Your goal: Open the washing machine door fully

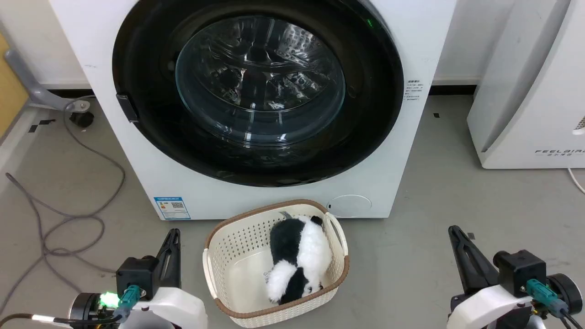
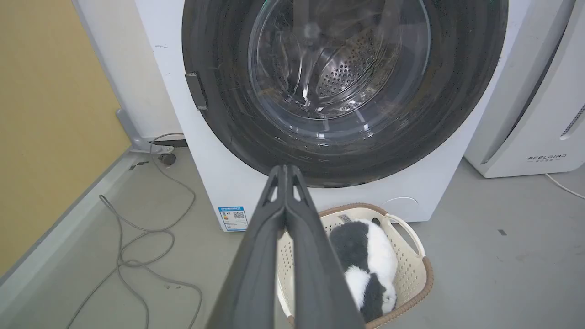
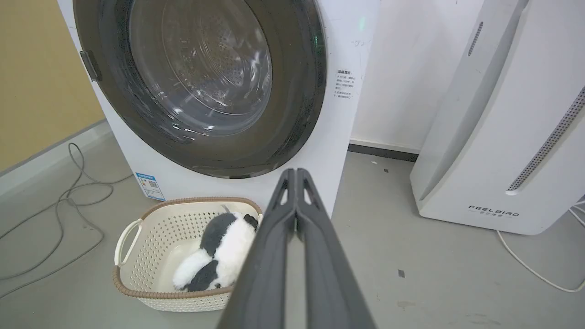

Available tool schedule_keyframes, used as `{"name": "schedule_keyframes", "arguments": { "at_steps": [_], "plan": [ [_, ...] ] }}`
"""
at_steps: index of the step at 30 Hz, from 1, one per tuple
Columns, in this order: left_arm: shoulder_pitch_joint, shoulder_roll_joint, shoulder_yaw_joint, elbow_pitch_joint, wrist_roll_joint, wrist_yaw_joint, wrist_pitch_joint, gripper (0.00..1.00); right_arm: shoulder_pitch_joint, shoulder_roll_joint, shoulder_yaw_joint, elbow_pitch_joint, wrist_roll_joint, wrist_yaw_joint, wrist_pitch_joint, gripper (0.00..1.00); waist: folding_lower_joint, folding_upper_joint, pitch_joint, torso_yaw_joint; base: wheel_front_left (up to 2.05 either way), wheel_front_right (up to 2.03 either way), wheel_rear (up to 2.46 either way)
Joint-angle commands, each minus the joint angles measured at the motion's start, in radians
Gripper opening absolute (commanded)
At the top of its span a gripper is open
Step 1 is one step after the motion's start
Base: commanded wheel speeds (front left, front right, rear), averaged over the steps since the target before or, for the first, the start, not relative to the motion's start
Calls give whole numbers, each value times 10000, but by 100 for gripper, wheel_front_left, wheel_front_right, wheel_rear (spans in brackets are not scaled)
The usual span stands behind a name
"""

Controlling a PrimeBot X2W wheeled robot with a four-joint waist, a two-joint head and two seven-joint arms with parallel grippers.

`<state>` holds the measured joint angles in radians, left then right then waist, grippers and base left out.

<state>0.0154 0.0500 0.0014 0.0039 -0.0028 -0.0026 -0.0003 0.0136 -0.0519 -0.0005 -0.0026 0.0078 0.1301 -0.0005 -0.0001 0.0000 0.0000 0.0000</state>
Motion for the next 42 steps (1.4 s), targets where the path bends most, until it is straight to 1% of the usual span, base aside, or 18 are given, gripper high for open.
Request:
{"name": "schedule_keyframes", "arguments": {
  "at_steps": [1, 12, 13, 22, 32, 33, 34, 35, 42],
  "plan": [
    [-154, 3, -14, -39, 28, 26, 3, 0, -136, 17, 5, 26, -78, 6, 5, 0, 1, 0, 0, 0, 0, 0, 0],
    [-154, 3, -14, -39, 28, 26, 3, 0, -136, 17, 5, 26, -78, 6, 5, 0, 1, 0, 0, 0, 0, 0, 0],
    [3, 0, 8, 2, -2, 0, -1, 100, 4, 0, 1, -2, 4, 0, -3, 100, 1, 0, 0, 0, 0, 0, 0],
    [-26, 0, -39, 47, -47, 89, -126, 100, 16, 1, -68, -48, 226, 0, -128, 100, 1, 0, 12, 0, 0, 0, 0],
    [-80, 0, -126, 85, -121, 243, -334, 100, 4, 2, -218, -248, 1077, 1, -336, 100, 1, 0, 30, 5, 0, 0, 0],
    [-85, 0, -135, 89, -128, 258, -355, 100, 2, 2, -236, -257, 1187, 1, -357, 50, 1, 0, 32, 7, 0, 0, 0],
    [-91, 0, -144, 94, -134, 273, -376, 100, -4, 2, -261, -263, 1309, 1, -378, 18, 1, 0, 34, 9, 0, 0, 0],
    [-96, 0, -152, 98, -140, 288, -397, 100, -12, 3, -286, -264, 1441, 1, -399, 0, 1, 0, 36, 11, 0, 0, 0],
    [-151, 1, -198, 122, -153, 382, -544, 100, -189, 3, -300, 44, 3032, 1, -545, 0, 1, 0, 84, 31, 0, 0, 0]
  ]
}}
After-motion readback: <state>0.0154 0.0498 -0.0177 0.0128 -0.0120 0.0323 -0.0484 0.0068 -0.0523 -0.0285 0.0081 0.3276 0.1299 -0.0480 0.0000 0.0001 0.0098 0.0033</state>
